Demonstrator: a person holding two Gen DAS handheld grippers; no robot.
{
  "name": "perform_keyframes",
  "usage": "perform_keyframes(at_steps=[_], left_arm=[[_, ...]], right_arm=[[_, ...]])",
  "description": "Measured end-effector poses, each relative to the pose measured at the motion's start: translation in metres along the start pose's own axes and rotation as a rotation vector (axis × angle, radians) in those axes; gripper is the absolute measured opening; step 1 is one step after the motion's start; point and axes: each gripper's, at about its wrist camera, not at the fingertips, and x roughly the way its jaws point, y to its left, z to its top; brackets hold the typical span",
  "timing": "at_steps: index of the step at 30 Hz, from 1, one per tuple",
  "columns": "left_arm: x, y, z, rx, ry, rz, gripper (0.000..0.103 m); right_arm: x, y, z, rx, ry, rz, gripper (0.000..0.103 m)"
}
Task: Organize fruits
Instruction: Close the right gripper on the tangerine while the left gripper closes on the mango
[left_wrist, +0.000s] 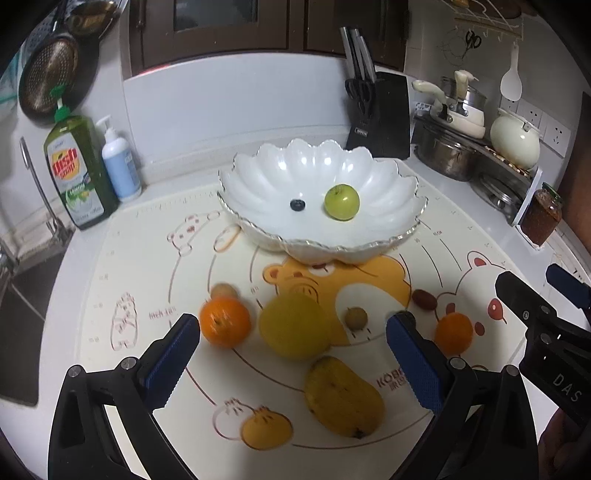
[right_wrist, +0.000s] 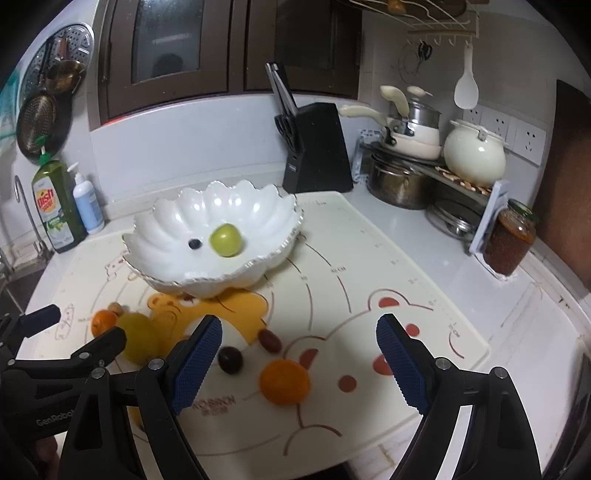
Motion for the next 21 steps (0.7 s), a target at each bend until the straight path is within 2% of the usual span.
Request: perform_keyframes(at_steps=[10, 21], left_arm=[[0.007, -0.024, -0.027, -0.026, 0.027, 0.046, 0.103], [0.024, -0.035, -0.052, -0.031, 0.061, 0.078, 0.103]], right_arm=[[0.015, -0.024, -0.020, -0.009, 0.028, 0.022, 0.086], [0.044, -0.031, -0.043, -0.003, 0.120, 0.095, 0.086]])
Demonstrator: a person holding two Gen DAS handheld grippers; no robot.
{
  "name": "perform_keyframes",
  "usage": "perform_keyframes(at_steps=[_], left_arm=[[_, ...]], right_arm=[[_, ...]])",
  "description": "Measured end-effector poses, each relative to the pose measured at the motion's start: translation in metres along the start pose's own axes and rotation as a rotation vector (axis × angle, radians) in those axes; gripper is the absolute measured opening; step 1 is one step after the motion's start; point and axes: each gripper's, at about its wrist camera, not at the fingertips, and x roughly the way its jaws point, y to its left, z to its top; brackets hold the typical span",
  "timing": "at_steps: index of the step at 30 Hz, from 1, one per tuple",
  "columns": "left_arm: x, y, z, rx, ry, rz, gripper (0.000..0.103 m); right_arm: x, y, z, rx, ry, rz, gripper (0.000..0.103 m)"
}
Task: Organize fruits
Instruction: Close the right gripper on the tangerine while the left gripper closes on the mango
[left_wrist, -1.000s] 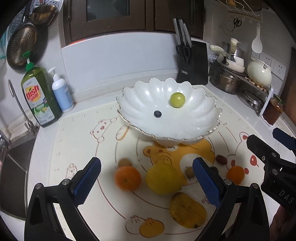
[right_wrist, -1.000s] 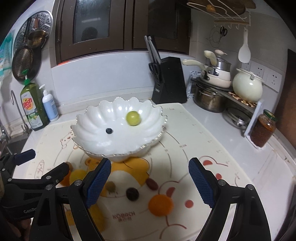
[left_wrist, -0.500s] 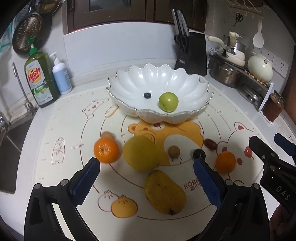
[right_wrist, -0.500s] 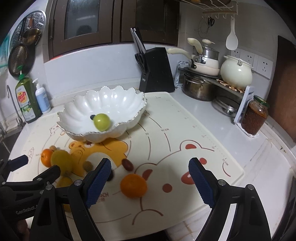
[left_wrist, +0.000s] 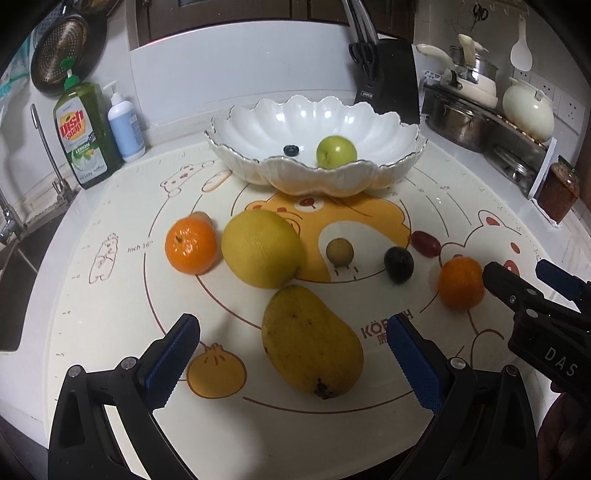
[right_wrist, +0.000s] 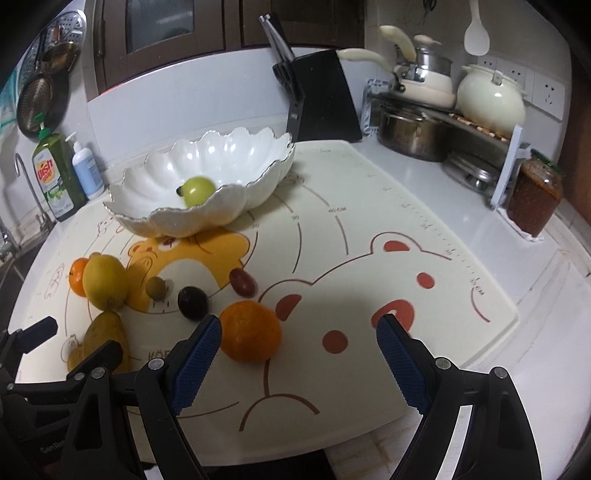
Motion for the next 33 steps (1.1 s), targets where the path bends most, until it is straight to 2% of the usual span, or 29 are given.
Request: perform_keyframes(at_steps=[10, 16, 19, 22, 31, 33], left_arm=[[0.013, 0.008, -0.006, -0.068, 0.034, -0.013, 0.103], [0.018, 0.005, -0.009, -0.060, 0.043, -0.010, 0.102], [0.024, 0.005, -0.011, -0.057, 0.058, -0.013, 0.098], [0.029, 0.005, -0.012, -0.048, 0.078, -0.017, 0.090], [0.029, 0.002, -0.012, -0.011, 0.050, -0.006, 0.080], [0.028, -0.001, -0.012, 0.004, 0.044, -0.011, 0.074]], right_arm=[[0.015, 0.010, -0.001, -0.027, 0.045, 0.042, 0.086], [0.026, 0.013, 0.000, -0.083, 0.075, 0.049, 0.086], [0.030, 0.015, -0.002, -0.107, 0.086, 0.048, 0.086], [0.034, 0.018, -0.004, -0.119, 0.094, 0.059, 0.084], [0.044, 0.028, -0.010, -0.124, 0.119, 0.112, 0.063], [0.043, 0.027, -0.010, -0.122, 0.113, 0.108, 0.052]])
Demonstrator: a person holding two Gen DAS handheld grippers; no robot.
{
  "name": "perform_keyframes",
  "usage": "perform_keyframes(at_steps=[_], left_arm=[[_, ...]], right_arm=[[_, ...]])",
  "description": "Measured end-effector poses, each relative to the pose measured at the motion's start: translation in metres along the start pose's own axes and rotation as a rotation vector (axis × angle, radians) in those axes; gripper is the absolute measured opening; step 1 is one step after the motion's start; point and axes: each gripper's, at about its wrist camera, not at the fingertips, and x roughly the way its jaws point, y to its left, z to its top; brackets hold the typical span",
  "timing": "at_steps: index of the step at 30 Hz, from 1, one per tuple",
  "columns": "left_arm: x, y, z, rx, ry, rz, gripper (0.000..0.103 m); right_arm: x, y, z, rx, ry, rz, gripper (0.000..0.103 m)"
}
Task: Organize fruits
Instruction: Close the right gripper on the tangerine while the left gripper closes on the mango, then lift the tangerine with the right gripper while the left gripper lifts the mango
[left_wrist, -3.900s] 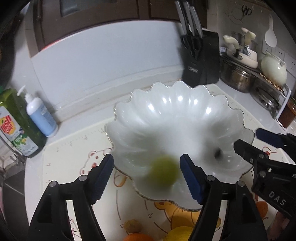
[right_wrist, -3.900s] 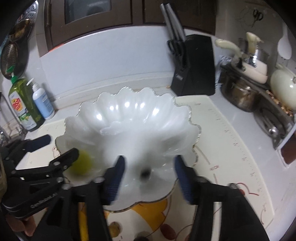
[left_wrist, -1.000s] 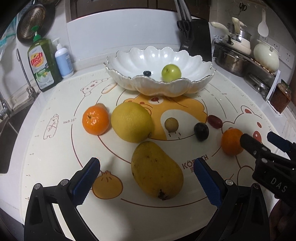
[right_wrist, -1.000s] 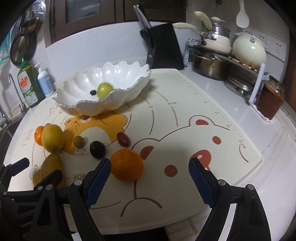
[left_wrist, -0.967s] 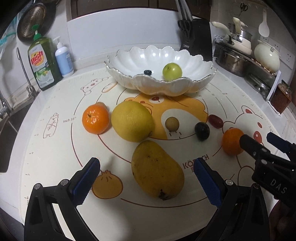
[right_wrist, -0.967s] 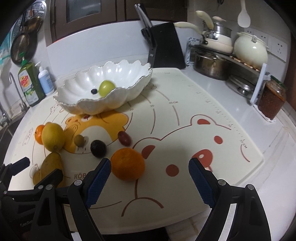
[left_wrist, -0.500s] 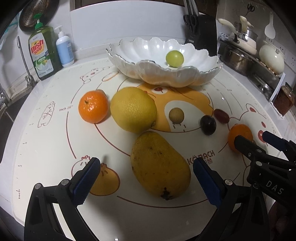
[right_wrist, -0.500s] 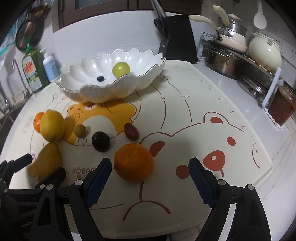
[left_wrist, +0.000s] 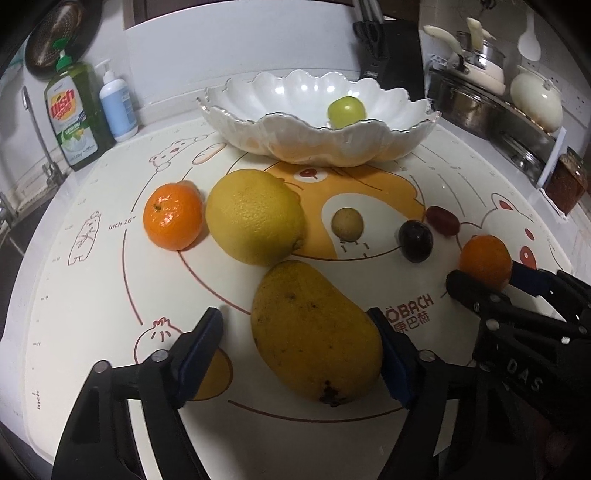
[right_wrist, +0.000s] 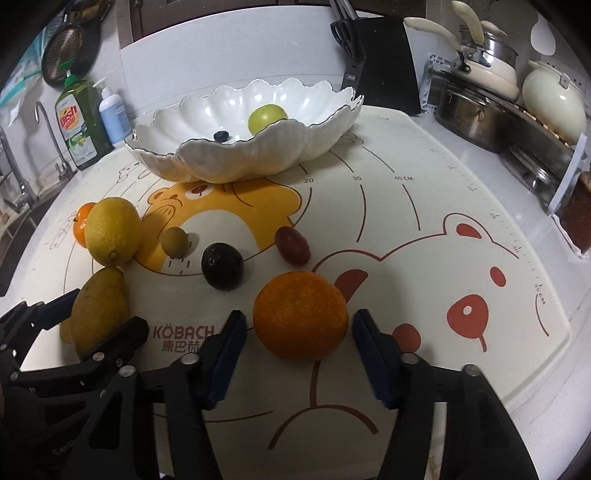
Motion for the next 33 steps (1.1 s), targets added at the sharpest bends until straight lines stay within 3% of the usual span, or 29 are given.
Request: perform_keyframes(at_steps=[6, 33], left_arm=[[-0.003, -0.006, 0.000, 0.034, -0.011, -0.028, 0.059], [-0.017, 0.004, 0.006, 0.011, -0.023, -0.055, 0.058]], right_arm=[[-0.001, -0.001, 0.001, 0.001, -0.003, 0.008, 0.046], [-0.024, 0.004, 0.009, 0.020, -0.059, 0.010, 0.045]])
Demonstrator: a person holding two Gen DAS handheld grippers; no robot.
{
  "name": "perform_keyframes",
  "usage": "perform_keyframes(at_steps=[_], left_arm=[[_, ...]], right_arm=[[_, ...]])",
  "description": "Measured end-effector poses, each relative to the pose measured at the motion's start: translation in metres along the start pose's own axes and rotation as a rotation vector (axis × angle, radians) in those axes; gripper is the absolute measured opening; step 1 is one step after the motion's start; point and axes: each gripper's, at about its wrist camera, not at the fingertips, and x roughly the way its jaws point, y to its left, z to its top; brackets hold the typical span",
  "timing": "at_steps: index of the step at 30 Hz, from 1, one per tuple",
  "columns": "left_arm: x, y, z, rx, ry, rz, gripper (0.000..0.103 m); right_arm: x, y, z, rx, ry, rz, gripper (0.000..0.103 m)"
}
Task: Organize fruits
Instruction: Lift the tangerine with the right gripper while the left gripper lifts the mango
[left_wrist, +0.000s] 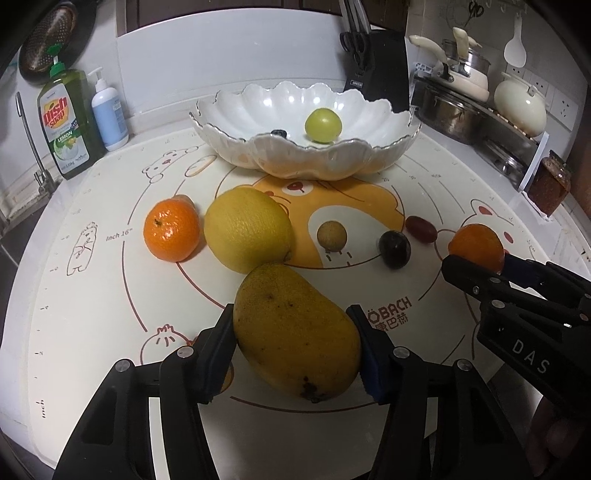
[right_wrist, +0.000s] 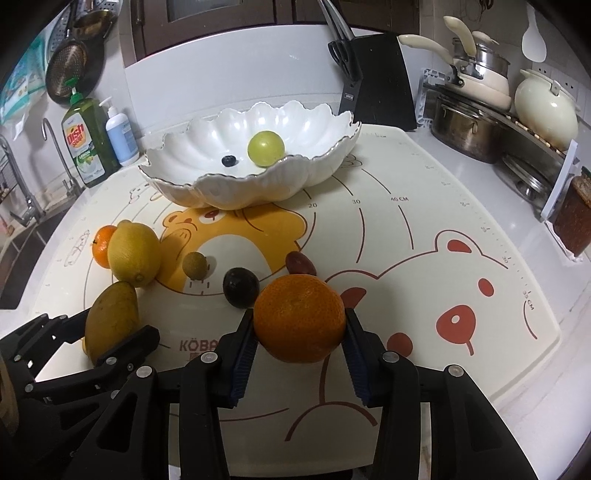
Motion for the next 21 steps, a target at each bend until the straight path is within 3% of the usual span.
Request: perform_keyframes(at_steps=[21], left_arm=[[-0.030, 0.014, 0.027, -0.024, -0.073, -0.019, 0.058]], right_arm=[[-0.032, 0.020, 0.029, -0.023, -0.072, 0.000, 0.045]])
